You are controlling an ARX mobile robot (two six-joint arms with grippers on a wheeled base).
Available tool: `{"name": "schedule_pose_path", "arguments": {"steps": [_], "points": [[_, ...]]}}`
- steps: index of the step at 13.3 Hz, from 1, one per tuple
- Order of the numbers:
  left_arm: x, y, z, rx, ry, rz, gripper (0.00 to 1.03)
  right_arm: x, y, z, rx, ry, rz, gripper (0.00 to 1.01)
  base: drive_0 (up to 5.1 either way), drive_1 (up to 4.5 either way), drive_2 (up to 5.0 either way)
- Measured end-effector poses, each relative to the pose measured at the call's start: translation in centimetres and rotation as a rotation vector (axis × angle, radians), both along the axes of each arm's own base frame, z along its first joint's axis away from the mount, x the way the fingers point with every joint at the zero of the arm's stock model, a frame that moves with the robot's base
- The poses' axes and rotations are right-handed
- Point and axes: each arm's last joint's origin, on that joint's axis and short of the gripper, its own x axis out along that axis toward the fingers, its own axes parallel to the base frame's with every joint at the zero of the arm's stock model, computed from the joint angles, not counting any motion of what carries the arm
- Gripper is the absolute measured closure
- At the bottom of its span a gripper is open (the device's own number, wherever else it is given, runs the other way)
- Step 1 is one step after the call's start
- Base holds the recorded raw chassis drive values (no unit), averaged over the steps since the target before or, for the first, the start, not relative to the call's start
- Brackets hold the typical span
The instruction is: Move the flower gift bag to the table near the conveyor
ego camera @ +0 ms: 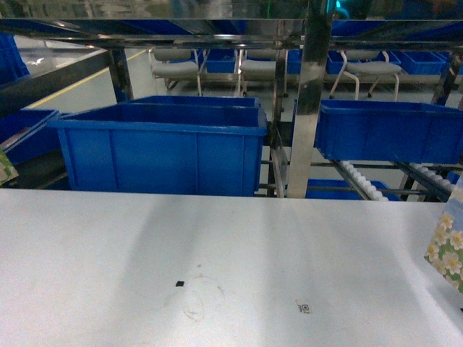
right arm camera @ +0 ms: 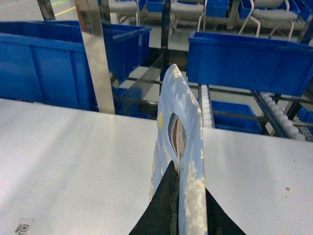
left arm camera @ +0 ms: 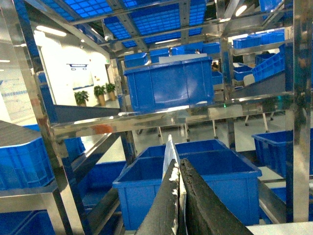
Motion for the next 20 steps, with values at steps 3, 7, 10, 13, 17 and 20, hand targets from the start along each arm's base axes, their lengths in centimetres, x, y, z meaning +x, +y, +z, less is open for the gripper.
{"name": "schedule_pose_path", "arguments": {"steps": [3,7,10,13,17,20], "points": [[0.0,0.0,0.0,0.0,0.0,0.0,1.01,0.7,-0.1,-1.0,-0.004,0.037,-0.002,0.99,0.0,0.0,0.0],[0.0,0.0,0.0,0.0,0.0,0.0,1.01,2.1,-0.3,-3.4,-0.002,0.109,-0.021,0.99,0.0,0.0,0.0],[0.0,0.0,0.0,0.0,0.0,0.0,1.01,1.4,-0.3,-3.8,0.008,0.131,-0.029,0.99,0.0,0.0,0.0],[0.0,0.0,0.0,0.0,0.0,0.0,1.01,-0.8,-0.3,-3.9,0.019,0.179,-0.036,0.62,0.0,0.0,0.0],[0.0,0.0,0.0,0.0,0.0,0.0,1.01,-3.4,-0.3,1.8,-0.016,-0.074,-0.088,0.05,0.0,0.0,0.0],[0.0,0.0,0.0,0.0,0.0,0.0,1.01,-4.9,-0.6,3.7,-0.026,-0.15,-0.128,0.03,0.0,0.0,0.0]]}}
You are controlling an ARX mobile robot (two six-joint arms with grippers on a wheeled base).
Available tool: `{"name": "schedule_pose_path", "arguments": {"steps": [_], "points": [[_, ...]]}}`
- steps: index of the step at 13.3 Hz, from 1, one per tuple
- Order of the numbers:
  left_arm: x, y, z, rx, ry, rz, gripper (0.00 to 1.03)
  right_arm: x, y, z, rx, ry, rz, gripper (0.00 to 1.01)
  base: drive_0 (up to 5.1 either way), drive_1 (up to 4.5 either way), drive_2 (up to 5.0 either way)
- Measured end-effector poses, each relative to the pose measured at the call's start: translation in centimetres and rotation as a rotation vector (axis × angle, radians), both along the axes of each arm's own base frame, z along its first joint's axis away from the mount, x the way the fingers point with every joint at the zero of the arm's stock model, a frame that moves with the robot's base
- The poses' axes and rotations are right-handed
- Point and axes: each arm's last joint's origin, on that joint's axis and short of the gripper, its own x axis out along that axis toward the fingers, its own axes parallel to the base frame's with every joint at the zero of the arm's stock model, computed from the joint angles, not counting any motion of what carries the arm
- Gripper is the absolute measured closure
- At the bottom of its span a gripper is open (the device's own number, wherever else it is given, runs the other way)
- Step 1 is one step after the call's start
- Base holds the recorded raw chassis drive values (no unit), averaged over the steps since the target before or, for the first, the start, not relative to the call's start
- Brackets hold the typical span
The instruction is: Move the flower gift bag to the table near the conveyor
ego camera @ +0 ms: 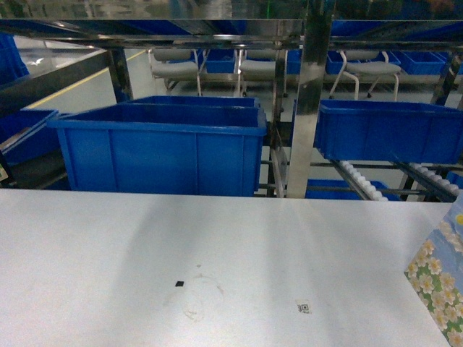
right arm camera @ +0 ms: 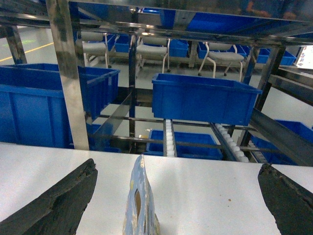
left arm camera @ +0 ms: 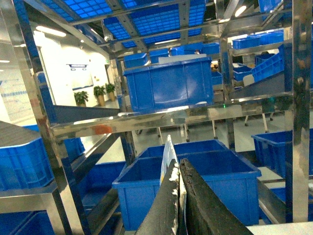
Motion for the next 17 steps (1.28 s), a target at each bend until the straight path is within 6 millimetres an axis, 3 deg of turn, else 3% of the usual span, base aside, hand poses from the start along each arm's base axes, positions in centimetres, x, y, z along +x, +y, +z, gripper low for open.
{"name": "schedule_pose_path", "arguments": {"steps": [3,8,15,17], "points": [[0.0,0.0,0.0,0.0,0.0,0.0,1.01,-2.5,-0.6,1.6,-0.009,-0.046,-0.057,0.03,0.0,0.0,0.0],[0.0,0.0,0.0,0.0,0.0,0.0,1.01,-6.8,0.2,2.9,0.004,-0.08,-0.04,0.03,0.0,0.0,0.0],[0.0,0.0,0.0,0.0,0.0,0.0,1.01,-9.9,-1.0,3.0,0.017,-0.076,-0.028,0.03,0.0,0.0,0.0],[0.0,0.0,0.0,0.0,0.0,0.0,1.01,-9.9,-1.5,3.0,0.02,-0.073,0.002,0.03,0.0,0.0,0.0]]}}
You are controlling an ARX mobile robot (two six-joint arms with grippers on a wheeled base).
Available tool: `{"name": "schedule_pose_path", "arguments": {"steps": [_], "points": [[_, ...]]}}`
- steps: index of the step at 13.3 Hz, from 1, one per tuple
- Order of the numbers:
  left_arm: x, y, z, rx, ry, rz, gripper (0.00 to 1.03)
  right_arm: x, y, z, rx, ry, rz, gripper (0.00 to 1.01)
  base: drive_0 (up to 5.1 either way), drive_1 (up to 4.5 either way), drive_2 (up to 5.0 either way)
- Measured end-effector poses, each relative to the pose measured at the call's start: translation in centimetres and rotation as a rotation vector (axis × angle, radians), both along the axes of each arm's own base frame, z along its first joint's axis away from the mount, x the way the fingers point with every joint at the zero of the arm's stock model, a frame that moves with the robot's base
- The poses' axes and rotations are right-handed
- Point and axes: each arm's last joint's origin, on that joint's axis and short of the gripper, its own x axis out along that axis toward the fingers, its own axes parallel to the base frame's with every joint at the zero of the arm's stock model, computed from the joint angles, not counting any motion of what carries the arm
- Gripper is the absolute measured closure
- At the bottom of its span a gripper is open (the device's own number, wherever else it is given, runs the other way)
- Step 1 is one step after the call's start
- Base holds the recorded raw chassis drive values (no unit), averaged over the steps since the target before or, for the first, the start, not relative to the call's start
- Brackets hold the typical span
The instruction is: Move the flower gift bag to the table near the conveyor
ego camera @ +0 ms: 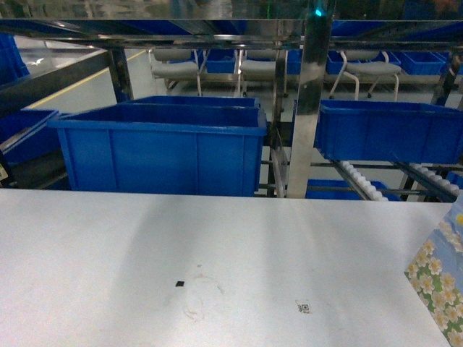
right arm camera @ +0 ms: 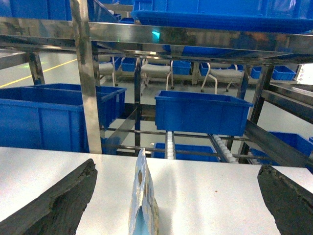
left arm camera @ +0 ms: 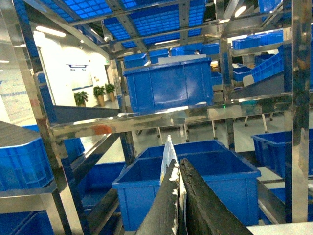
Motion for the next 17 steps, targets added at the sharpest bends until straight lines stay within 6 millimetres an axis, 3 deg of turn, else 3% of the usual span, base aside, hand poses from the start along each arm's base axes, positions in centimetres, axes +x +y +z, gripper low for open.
{"name": "schedule_pose_path", "arguments": {"steps": [3,11,14,17], "points": [[0.0,0.0,0.0,0.0,0.0,0.0,1.01,0.1,-1.5,-0.3,0.027,0.036,-0.021,0.03,0.0,0.0,0.0],[0.1,-0.1,0.0,-0.008,-0.005,-0.002,1.01,0.1,-1.1,-0.1,-0.061,0.017,-0.005,0.03,0.0,0.0,0.0],[1.1,-1.9,-0.5,-0.034,0.01,-0.045,1.01,0.1,-1.1,-0.1,-0.061,0.017,-0.006,0.03,0.0,0.0,0.0],[2.3,-4.9,-1.9,-0.057,0.047,-0.074,1.01,0.1,-1.1,-0.1,-0.061,0.017,-0.006,0.03,0.0,0.0,0.0]]}}
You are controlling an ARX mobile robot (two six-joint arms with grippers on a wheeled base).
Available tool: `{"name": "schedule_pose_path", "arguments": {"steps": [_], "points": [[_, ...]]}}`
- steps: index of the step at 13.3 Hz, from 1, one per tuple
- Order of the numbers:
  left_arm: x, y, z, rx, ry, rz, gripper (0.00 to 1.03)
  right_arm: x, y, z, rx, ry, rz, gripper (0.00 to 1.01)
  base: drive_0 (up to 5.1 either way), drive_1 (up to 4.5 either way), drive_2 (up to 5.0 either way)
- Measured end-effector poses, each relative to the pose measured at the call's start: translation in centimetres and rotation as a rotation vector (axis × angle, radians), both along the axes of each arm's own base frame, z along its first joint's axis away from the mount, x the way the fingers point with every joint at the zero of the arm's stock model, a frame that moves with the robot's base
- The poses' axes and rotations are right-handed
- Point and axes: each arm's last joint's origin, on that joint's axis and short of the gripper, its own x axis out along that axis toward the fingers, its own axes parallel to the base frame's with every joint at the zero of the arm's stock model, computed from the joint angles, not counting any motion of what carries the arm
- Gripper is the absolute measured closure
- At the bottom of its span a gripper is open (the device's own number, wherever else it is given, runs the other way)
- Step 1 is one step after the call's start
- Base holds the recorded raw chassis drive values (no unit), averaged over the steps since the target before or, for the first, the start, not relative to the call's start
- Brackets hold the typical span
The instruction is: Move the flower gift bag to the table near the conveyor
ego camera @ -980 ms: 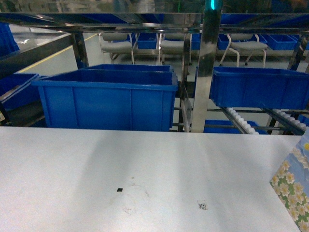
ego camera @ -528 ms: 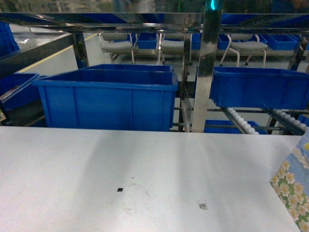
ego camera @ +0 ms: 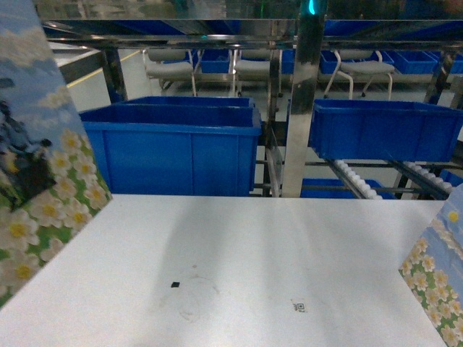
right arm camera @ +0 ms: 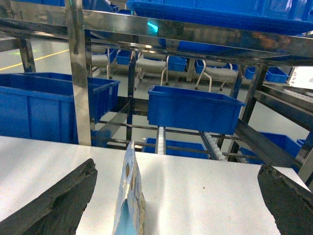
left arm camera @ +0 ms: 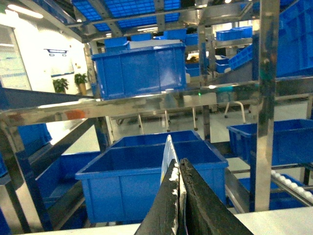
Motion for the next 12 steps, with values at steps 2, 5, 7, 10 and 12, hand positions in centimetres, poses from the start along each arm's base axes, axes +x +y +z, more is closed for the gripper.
{"name": "schedule_pose_path", "arguments": {"steps": [2,5,7,10,12], "points": [[1.3,-2.3,-1.2,-0.005,0.025,-0.027,1.01,0.0,0.0,0.0,0.0,0.0,0.0,0.03,0.0,0.0,0.0],[3.6,-4.6,-2.2,-0.049,0.032,-0.033,1.01,0.0,0.0,0.0,0.0,0.0,0.0,0.03,0.0,0.0,0.0],[4.8,-5.6,-3.5,-0.053,0.055,-0.029,1.01,0.0,0.0,0.0,0.0,0.0,0.0,0.03,0.0,0.0,0.0],[6.9,-5.9,-6.3,-0.054,0.124,0.002,1.01,0.0,0.0,0.0,0.0,0.0,0.0,0.03,0.0,0.0,0.0],[8.4,-5.5,-8.9,-0.039,0.207,0.007,1.01,0.0,0.0,0.0,0.0,0.0,0.0,0.03,0.0,0.0,0.0]]}}
